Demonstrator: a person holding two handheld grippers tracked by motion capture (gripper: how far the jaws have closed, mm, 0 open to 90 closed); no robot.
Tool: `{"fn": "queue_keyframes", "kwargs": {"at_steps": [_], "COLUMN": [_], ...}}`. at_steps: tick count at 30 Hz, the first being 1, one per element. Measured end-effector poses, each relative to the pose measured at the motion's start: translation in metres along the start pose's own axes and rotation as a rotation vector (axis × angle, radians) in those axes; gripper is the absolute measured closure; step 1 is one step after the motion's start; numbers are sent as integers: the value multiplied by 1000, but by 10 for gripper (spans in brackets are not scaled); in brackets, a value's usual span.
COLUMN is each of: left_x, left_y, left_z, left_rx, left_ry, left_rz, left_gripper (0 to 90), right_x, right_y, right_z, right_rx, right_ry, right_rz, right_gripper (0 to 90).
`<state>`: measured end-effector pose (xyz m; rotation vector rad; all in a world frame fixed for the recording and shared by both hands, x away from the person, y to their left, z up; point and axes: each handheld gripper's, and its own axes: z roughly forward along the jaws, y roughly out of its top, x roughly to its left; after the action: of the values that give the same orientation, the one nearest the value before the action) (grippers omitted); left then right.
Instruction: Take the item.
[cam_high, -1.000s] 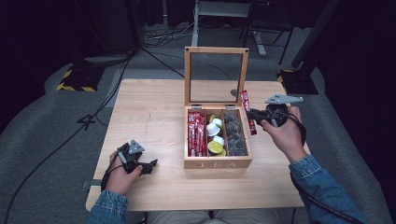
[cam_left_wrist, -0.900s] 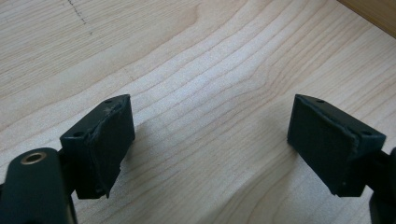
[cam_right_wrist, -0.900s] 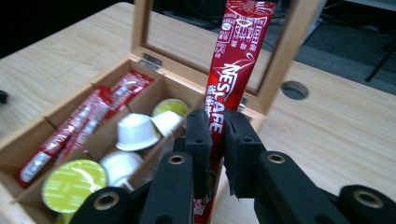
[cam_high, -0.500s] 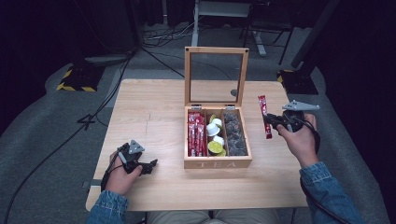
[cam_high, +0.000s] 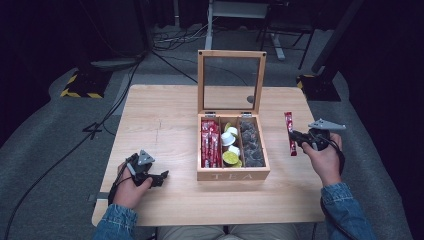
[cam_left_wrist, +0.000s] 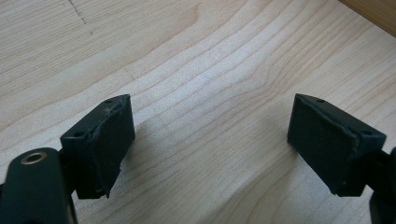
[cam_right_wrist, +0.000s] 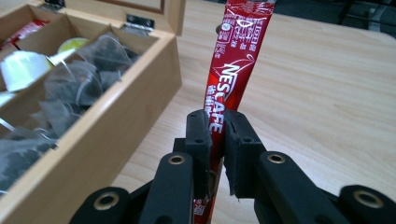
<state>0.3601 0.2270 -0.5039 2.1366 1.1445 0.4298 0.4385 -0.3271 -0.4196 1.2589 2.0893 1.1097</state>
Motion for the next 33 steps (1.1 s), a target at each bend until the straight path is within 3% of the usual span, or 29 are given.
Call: {"fn": "queue_keyframes", "kwargs": {"at_steps": [4, 17, 28, 33], "left_x": [0, 0, 0, 0], "left_y": [0, 0, 0, 0], "left_z": [0, 0, 0, 0], "left_rx": [0, -1, 0, -1], "left_ry": [0, 0, 0, -1], "left_rz": [0, 0, 0, -1], "left_gripper": [152, 152, 152, 151], "right_x": [-4, -6, -12, -13], "right_y": [-13, -28, -41, -44], "right_z": [5, 21, 35, 37], "right_rx": [-3, 54, 157, 177], "right_ry": [5, -7, -14, -20], "right_rz": [22, 9, 20, 27], "right_gripper": [811, 810, 809, 809]}}
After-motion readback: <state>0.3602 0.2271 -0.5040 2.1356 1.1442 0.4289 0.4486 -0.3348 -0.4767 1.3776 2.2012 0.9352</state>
